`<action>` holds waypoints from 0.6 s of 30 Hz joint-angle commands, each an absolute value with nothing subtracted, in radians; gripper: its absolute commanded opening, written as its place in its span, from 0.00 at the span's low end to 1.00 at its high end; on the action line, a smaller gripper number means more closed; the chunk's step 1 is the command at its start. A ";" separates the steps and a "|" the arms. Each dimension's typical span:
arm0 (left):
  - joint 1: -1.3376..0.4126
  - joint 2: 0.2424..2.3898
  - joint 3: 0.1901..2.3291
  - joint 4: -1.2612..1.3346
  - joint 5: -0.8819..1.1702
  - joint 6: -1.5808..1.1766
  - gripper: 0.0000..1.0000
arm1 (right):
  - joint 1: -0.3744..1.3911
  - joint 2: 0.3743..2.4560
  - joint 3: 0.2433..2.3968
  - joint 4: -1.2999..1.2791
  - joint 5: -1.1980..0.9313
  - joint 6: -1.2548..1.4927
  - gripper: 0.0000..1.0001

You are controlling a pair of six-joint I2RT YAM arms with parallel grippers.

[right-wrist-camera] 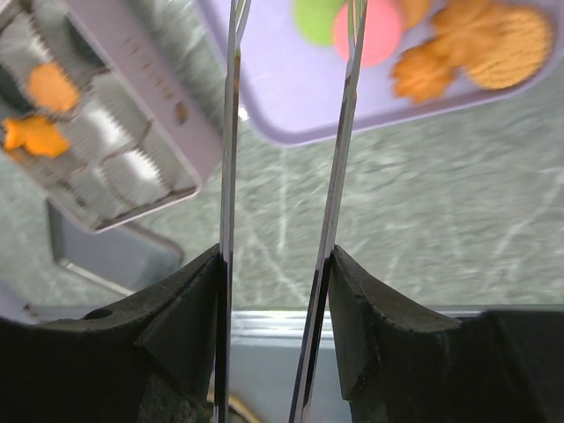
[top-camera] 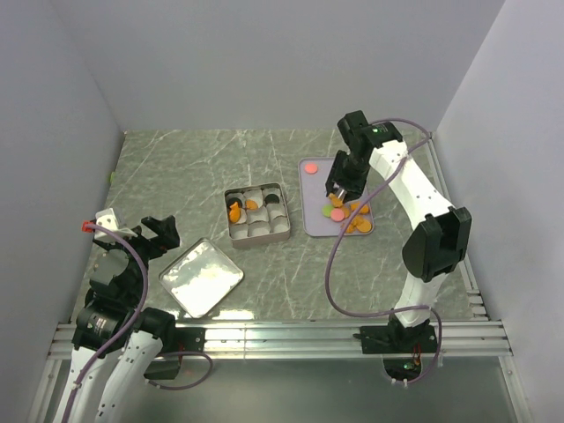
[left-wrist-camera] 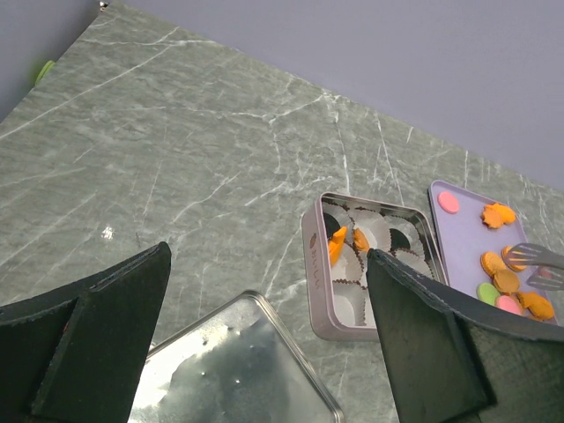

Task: Pack the cookies

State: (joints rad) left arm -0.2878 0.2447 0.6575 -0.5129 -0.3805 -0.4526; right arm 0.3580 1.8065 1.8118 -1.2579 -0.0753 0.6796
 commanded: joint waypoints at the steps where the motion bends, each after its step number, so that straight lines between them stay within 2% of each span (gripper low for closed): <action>1: -0.288 0.242 0.653 -0.479 -0.379 -0.439 0.99 | 0.344 1.778 1.833 -1.290 -0.002 0.620 0.55; 18: -0.288 0.244 0.653 -0.482 -0.400 -0.443 0.99 | 0.333 1.856 1.822 -1.266 0.005 0.575 0.56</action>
